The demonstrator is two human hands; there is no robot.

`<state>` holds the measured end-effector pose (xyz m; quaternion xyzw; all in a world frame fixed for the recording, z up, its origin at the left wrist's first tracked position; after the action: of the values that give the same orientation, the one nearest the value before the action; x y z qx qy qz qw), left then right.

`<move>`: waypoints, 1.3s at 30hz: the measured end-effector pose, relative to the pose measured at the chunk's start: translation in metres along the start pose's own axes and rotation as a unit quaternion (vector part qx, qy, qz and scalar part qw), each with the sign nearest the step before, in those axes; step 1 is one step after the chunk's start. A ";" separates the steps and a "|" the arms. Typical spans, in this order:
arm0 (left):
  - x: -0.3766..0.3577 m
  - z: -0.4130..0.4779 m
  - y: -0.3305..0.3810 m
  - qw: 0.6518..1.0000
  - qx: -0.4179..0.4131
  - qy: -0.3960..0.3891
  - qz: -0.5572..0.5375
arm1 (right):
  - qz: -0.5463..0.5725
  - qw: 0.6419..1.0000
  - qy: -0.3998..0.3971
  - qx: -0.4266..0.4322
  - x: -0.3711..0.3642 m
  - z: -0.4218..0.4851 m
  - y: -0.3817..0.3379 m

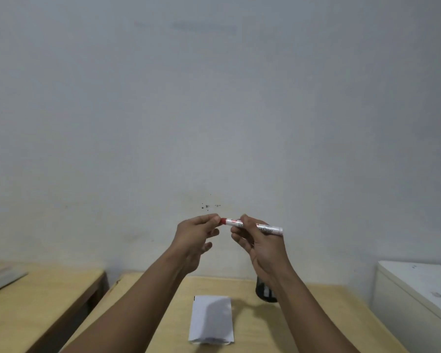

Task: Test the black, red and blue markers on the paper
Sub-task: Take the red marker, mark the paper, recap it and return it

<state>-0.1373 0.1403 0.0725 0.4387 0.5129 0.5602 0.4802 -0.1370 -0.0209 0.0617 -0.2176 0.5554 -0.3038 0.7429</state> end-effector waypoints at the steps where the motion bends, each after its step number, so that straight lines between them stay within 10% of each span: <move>1: 0.005 -0.003 -0.003 1.000 0.009 0.009 -0.026 | 0.000 1.000 -0.006 -0.003 -0.003 -0.004 0.003; 15: 0.045 0.008 -0.036 0.994 0.082 0.067 -0.031 | -0.183 0.978 -0.099 0.016 -0.006 -0.015 0.039; 19: 0.068 0.024 -0.069 0.987 -0.008 0.129 0.095 | -0.185 0.979 -0.079 0.010 0.016 -0.011 0.056; 25: 0.093 0.050 -0.156 0.833 -0.090 0.118 0.532 | -0.154 0.988 -0.021 -0.017 0.055 -0.002 0.088; 39: 0.088 0.073 -0.195 0.740 -0.158 0.078 0.649 | -0.222 0.973 -0.005 -0.058 0.086 0.026 0.127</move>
<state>-0.0619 0.2409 -0.1154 0.5382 0.0436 0.8414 0.0207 -0.0687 0.0109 -0.0744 -0.3795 0.5059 -0.4272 0.6462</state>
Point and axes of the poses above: each hand's wrist, its own z-axis towards the middle knuckle, its own x-axis out of the back of the hand, y = z × x, the point moved 3 cm from there along z, towards the middle knuckle, and after that the axes turned 13 degrees about z, right-handed, at the moved point
